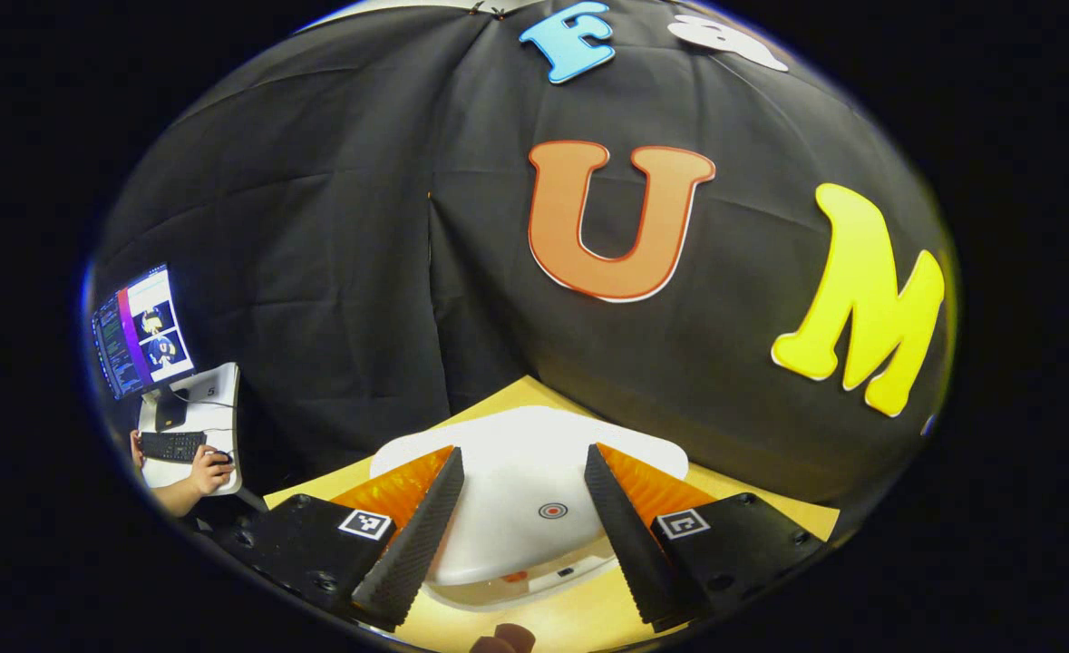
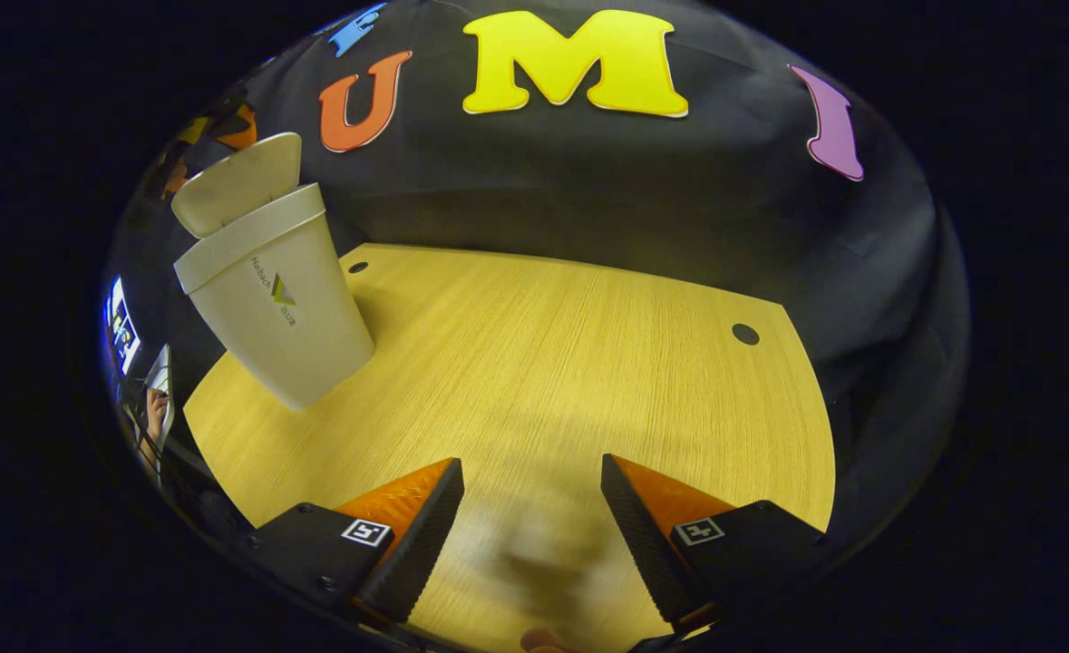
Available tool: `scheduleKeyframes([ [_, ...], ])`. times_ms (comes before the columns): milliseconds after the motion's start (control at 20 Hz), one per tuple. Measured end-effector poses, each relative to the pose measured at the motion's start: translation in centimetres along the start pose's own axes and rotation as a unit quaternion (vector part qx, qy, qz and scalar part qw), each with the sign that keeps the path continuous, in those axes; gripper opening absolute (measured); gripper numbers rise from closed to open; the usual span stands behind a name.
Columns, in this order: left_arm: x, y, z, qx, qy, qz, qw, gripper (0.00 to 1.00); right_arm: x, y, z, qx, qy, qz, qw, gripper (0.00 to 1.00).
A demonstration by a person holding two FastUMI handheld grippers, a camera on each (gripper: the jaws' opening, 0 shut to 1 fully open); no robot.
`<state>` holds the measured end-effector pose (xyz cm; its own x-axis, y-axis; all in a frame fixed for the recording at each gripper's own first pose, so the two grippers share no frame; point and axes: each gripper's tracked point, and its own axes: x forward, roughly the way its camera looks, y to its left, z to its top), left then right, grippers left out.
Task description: Press the lid of the desktop garbage bin to open it, pick up the crumpled paper on the desktop and throw it into the bin, then pick up the pop can on the desktop and drop it into the bin, and finally close the garbage bin lid.
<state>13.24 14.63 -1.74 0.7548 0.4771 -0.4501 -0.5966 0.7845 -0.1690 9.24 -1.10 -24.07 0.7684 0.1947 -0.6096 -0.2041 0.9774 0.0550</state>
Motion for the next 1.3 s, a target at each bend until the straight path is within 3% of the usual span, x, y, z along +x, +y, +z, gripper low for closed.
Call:
scheduleKeyframes([
  [600, 0.6, -1.3, -6.3, 0.021, 0.026, 0.036, 0.999, 0.93, -0.1, -3.6, -2.6, -0.011, 0.015, 0.005, 1.0, 0.97],
  [750, 0.7, -1.5, -6.1, 0.04, 0.006, 0.049, 0.998, 0.94, 0.2, -3.6, -2.7, -0.002, 0.015, 0.013, 1.0, 0.99],
  [1000, 1.2, -1.2, -6.7, 0.012, -0.005, 0.062, 0.998, 0.96, 0.9, -2.7, -3.3, 0.008, 0.008, 0.037, 0.999, 0.99],
  [1100, 1.1, -1.3, -6.6, 0.025, -0.016, 0.067, 0.997, 0.97, 1.4, -2.2, -3.7, 0.021, 0.009, 0.044, 0.999, 0.99],
  [1300, 0.8, -1.8, -6.0, 0.04, -0.057, 0.058, 0.996, 0.96, 1.5, -2.1, -4.9, 0.028, 0.018, 0.047, 0.998, 0.99],
])
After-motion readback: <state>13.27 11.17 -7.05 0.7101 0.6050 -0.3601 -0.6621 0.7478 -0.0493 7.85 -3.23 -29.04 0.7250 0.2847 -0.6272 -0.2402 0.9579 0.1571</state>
